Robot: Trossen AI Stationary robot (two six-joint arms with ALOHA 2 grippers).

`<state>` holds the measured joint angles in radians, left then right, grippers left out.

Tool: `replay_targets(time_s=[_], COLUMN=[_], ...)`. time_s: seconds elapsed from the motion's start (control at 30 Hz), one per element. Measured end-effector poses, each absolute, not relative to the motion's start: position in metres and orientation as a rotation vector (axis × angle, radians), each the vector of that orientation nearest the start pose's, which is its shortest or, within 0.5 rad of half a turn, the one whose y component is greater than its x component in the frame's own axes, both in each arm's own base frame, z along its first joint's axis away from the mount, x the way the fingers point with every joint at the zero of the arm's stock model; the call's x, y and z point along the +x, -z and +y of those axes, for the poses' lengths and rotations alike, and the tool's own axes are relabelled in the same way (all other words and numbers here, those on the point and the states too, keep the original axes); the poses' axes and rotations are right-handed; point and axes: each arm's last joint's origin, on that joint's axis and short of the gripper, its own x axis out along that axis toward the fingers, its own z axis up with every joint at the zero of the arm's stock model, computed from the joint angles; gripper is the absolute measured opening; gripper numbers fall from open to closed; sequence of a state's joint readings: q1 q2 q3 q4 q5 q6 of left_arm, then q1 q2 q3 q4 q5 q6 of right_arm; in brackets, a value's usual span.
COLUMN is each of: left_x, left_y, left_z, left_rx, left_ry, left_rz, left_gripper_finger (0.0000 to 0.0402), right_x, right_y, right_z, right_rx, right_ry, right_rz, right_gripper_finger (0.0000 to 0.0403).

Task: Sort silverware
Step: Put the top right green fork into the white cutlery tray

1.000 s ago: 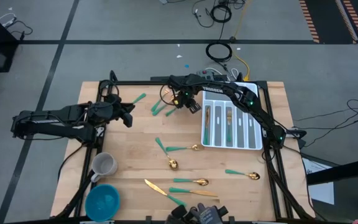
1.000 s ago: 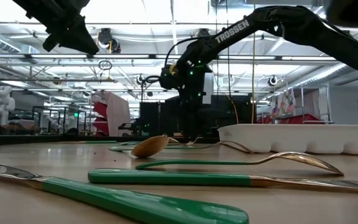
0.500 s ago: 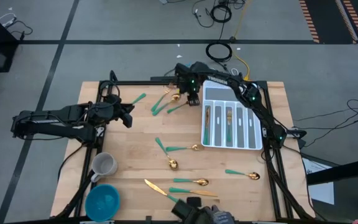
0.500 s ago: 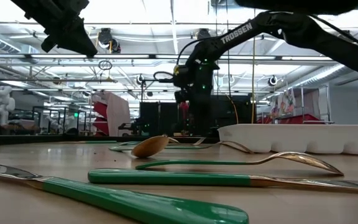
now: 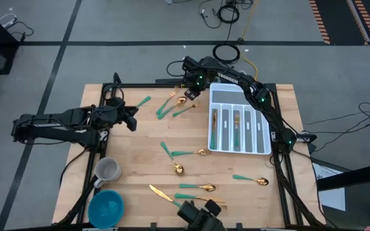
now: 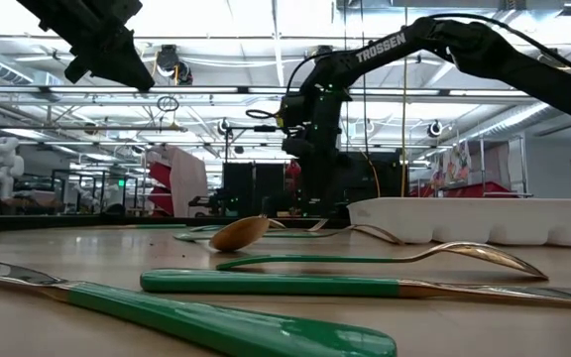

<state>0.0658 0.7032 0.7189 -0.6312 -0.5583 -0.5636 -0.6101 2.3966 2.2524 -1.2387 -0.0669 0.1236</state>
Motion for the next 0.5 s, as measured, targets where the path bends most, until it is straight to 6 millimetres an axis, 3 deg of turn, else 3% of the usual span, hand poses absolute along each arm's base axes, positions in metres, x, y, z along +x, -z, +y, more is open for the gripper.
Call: replay_targets(time_s=[0.33,0.5], left_x=[0.1368,0.1368], left_y=[-0.2848,-0.2849], left_z=[0.0244,0.0244], left_rx=[-0.384,-0.384], left_ry=[-0.754,-0.754], left_rz=[0.413,0.413], left_gripper_finger=[0.0073,0.0073], right_x=[0.3948,0.3954], right_y=[-0.2094,-0.2086], right_z=[-0.2657,-0.2650], right_rx=[0.508,0.524], right_ry=[0.682,0.668], right_rz=[1.398,1.396], right_gripper_finger=[0.0141,0.0141])
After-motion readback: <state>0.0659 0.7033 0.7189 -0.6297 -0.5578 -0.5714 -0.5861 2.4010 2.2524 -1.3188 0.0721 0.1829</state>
